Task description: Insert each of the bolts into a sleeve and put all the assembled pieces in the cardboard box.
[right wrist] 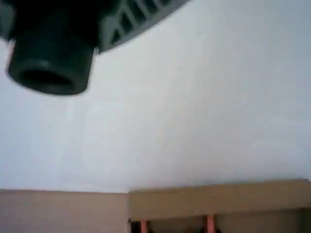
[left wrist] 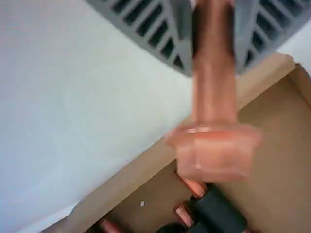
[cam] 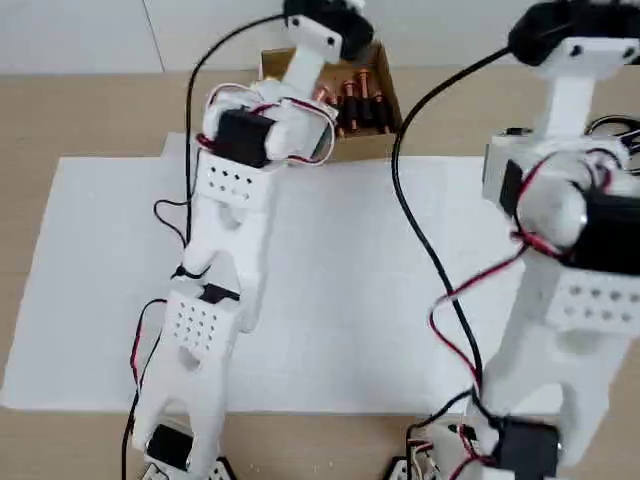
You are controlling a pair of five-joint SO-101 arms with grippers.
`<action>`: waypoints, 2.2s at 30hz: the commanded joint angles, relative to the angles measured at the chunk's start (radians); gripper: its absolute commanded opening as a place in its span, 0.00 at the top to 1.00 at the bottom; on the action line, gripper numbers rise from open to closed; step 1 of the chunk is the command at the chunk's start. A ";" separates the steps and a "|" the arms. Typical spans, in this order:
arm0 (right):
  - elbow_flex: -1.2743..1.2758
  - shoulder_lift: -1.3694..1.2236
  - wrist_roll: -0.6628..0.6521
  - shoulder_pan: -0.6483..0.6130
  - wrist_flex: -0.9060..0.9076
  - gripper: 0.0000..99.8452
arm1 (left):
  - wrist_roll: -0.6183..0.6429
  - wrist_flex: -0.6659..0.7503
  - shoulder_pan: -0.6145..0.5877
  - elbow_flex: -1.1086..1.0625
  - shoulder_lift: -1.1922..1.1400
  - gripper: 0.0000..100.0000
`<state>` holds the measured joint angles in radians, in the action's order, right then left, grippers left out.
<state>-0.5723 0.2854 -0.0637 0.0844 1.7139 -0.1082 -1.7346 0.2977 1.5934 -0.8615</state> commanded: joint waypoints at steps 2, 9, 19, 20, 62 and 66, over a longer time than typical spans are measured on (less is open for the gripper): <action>-0.003 0.130 -0.008 0.005 0.010 1.00 | 0.008 -0.020 -0.005 -0.154 0.242 0.99; -0.002 0.300 -0.008 0.005 0.012 1.00 | 0.009 -0.020 -0.005 -0.550 0.626 0.99; 0.407 0.638 -0.006 0.005 -0.019 1.00 | 0.035 -0.018 -0.005 -0.898 1.054 0.99; 0.470 0.668 -0.006 0.005 -0.045 1.00 | 0.035 -0.018 -0.005 -0.917 1.074 0.99; 2.217 1.529 0.095 -0.496 -1.457 1.00 | 0.321 0.575 0.003 -1.334 1.339 0.99; 2.251 1.529 0.095 -0.521 -1.531 1.00 | 0.322 0.631 0.101 -1.334 1.339 0.99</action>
<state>1.6694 1.7998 0.0222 -0.4235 0.2516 0.2048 -1.1607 0.3376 0.2539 0.4488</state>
